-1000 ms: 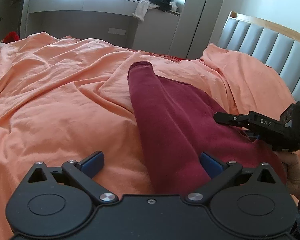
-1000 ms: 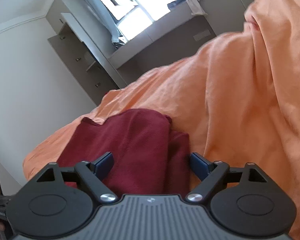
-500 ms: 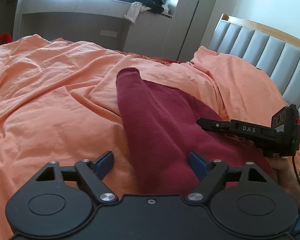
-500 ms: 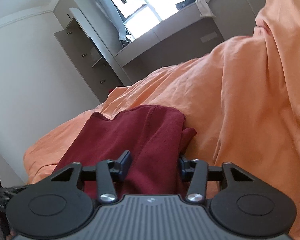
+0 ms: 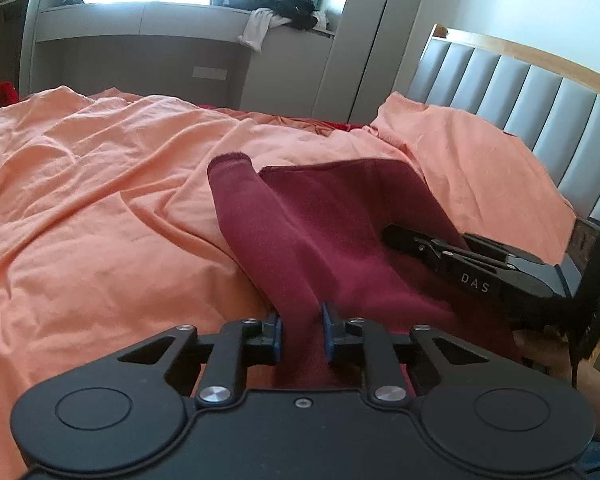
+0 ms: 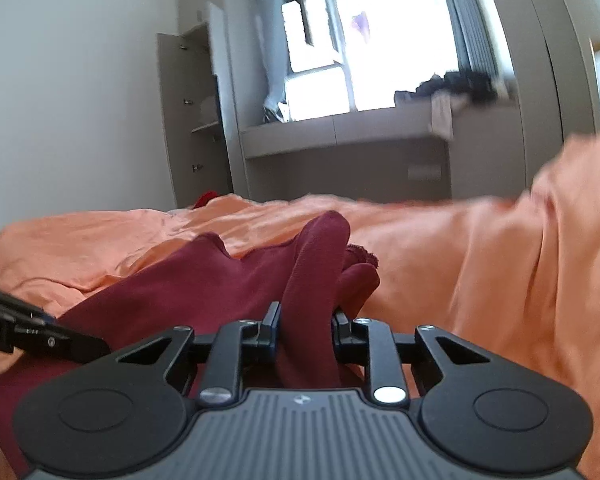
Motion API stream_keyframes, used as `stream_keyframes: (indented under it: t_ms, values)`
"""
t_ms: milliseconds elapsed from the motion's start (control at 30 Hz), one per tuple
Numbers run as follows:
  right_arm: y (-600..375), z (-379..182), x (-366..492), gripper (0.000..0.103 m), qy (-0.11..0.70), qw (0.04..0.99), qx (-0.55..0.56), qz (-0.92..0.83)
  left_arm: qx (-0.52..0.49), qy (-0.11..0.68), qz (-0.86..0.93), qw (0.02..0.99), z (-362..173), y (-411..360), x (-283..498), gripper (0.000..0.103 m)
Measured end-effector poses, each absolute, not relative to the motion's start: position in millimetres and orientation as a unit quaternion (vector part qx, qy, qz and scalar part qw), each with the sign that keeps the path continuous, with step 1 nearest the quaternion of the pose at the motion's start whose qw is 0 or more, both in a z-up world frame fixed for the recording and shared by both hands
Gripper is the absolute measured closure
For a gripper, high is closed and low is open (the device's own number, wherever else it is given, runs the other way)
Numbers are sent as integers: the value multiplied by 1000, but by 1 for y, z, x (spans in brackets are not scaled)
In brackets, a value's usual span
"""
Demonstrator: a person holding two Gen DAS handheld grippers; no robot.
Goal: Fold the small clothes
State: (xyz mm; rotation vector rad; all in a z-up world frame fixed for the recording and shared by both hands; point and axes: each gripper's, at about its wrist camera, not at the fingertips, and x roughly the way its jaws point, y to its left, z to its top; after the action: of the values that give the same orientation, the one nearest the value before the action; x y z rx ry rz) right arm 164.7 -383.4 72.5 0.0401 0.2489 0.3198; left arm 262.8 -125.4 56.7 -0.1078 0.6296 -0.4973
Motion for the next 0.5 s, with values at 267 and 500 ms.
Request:
stream_keyframes:
  t_ms: [267,500]
  values:
    - [-376,107,185,79,64,987,28,146,-33,257,-233,937,91,-133,285,84]
    - [-372,116,239,79,63,986,59,141,-22,239,-223,945,111,-125,330,84]
